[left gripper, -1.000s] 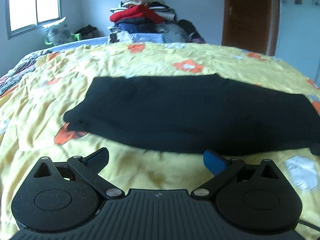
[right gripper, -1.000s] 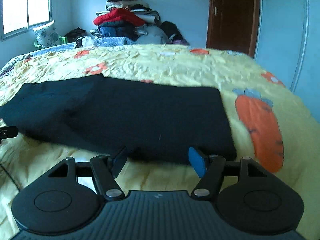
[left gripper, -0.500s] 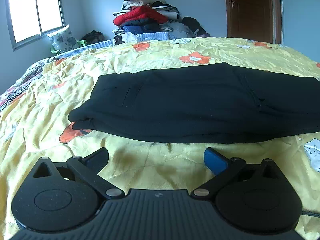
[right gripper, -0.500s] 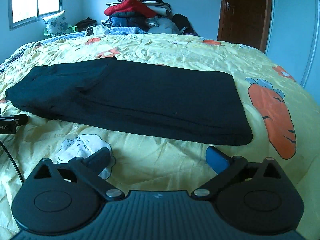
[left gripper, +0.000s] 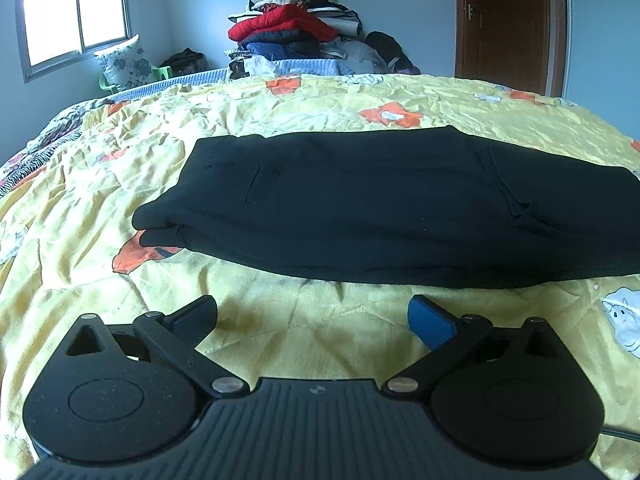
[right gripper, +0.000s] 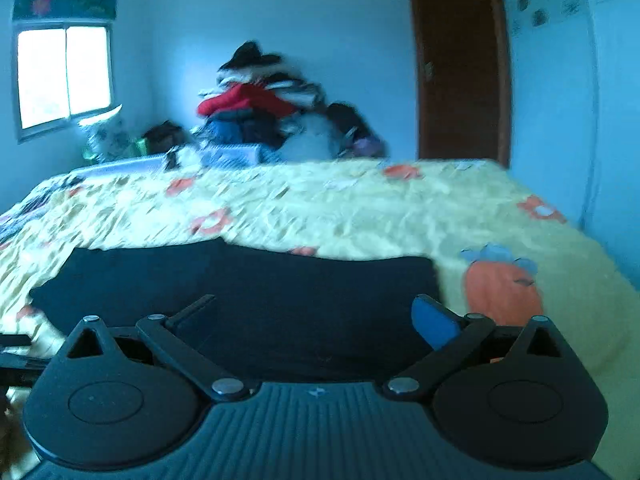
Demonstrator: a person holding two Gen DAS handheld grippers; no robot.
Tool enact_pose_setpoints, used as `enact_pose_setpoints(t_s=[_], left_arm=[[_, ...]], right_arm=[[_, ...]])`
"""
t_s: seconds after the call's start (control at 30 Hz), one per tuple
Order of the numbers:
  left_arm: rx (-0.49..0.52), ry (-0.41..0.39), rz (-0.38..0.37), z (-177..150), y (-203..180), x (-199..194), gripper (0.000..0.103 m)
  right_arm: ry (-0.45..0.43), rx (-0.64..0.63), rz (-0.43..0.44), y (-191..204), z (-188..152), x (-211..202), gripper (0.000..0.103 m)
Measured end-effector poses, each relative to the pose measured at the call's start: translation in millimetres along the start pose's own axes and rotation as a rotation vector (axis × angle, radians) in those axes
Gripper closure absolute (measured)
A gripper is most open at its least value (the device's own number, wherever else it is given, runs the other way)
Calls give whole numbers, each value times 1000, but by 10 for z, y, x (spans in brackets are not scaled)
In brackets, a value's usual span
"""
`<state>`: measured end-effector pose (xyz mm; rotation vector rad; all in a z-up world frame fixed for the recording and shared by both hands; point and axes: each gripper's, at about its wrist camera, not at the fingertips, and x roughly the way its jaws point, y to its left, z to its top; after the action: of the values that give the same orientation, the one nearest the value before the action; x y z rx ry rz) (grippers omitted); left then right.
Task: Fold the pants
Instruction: 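Grasp one end of the folded trousers with both grippers and lift it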
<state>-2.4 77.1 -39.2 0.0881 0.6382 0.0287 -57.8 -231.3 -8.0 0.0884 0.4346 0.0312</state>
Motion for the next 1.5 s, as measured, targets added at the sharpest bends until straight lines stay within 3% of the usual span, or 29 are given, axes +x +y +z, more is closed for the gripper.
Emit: enact_pose_setpoints(t_s=[0.2,0.4,0.5,0.6,0.73,0.83,0.93,1.03,1.2,1.33,1.4,1.47,1.5], left_arm=[[-4,-1,-4,-10,10,3,0],[-22,-11,-6,0,72,-42,0],[-59,-62,53,35,229,-153,0],[-99,-112,127,144,471,-260,0],[-219,-97,198,315,984,-261,0],[-341,-42,199,379,1386,-174,1],[-472,25,134,407,1708,-82,2],[-560,55,54,431,1887,-45,1],[-615,131,-130,501,1898,190,1],[-746,207,-323,465,1921,448,1],[-802,235,-389,438,1925,569,1],[-849,249,-444,409,1946,665,1],[-872,250,-474,398,1957,696,1]], right_arm=[[207,-67,35,213,-538,365,0],[155,-204,35,501,-440,332,0],[91,-325,114,818,-239,299,0],[22,-530,189,1297,-73,331,0],[-65,-788,227,2030,-33,456,0],[-64,-854,283,2452,-77,621,0],[-9,-878,355,2782,-157,793,1],[1,-979,304,3015,-341,953,1],[-81,-1093,233,3185,-487,1030,5],[-148,-1130,170,3282,-508,1121,6],[-191,-1163,159,3312,-525,1145,17],[-158,-1174,206,3325,-519,1200,69],[-139,-1170,229,3321,-516,1228,73]])
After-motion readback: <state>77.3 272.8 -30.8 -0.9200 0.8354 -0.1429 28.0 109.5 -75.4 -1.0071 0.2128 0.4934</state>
